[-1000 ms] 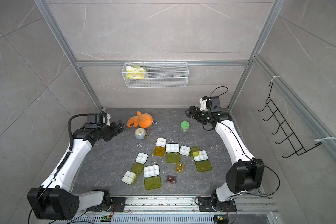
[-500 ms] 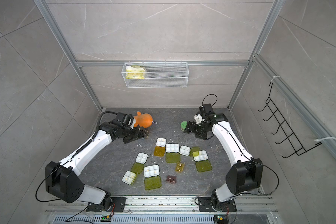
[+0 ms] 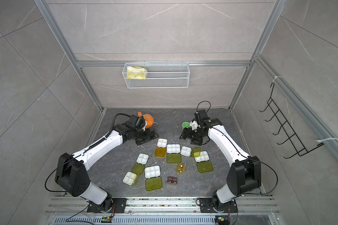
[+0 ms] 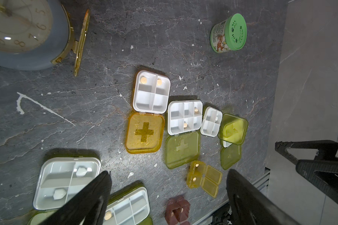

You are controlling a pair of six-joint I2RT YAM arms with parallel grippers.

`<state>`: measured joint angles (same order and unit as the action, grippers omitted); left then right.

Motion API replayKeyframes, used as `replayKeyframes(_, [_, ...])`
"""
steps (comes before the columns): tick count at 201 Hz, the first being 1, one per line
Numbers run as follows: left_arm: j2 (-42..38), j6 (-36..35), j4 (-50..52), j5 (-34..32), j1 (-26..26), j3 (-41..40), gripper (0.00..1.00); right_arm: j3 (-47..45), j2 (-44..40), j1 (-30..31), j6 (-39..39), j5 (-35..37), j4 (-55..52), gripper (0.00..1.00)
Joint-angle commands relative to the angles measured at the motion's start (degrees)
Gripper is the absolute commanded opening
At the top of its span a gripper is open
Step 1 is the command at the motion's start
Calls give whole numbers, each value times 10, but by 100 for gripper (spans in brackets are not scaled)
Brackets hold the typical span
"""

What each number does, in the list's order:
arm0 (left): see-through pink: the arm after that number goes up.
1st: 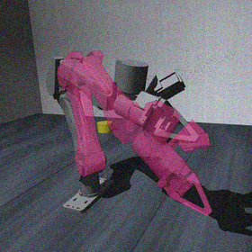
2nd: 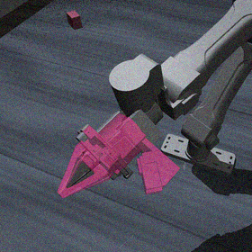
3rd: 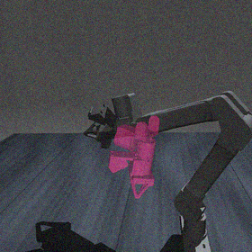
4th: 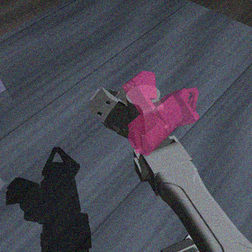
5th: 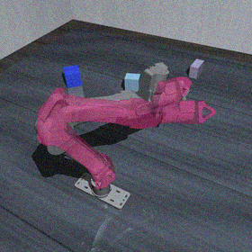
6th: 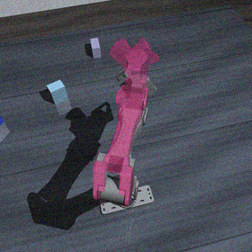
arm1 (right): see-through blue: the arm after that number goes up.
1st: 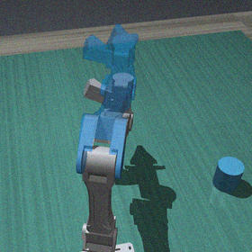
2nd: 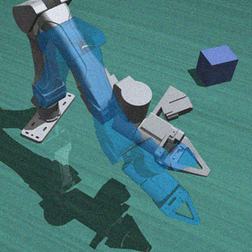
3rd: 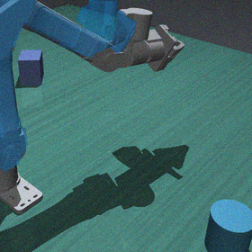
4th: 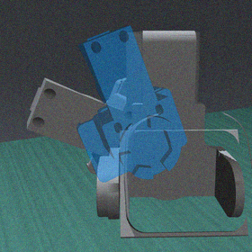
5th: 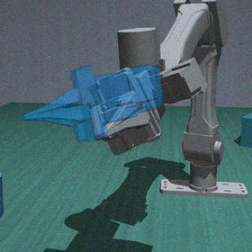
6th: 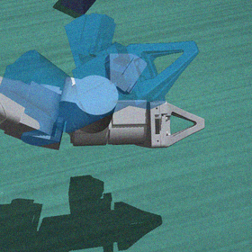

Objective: Close pillboxes
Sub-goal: Close the lid on the pillbox.

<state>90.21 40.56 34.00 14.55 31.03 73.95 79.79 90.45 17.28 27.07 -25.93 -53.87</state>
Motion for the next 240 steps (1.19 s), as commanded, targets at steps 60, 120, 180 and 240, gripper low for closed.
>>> replayKeyframes(60, [14, 25, -10, 23, -2, 15, 87, 38, 56, 49, 3, -55, 47, 82])
replayKeyframes(120, [91, 52, -27, 43, -2, 54, 77, 21, 61, 59, -2, -71, 51, 78])
replayKeyframes(180, [132, 87, -47, 52, -1, 55, 68, 20, 77, 60, -18, -74, 40, 75])
replayKeyframes(240, [155, 78, -26, 59, -1, 56, 66, 10, 86, 60, -8, -75, 51, 72])
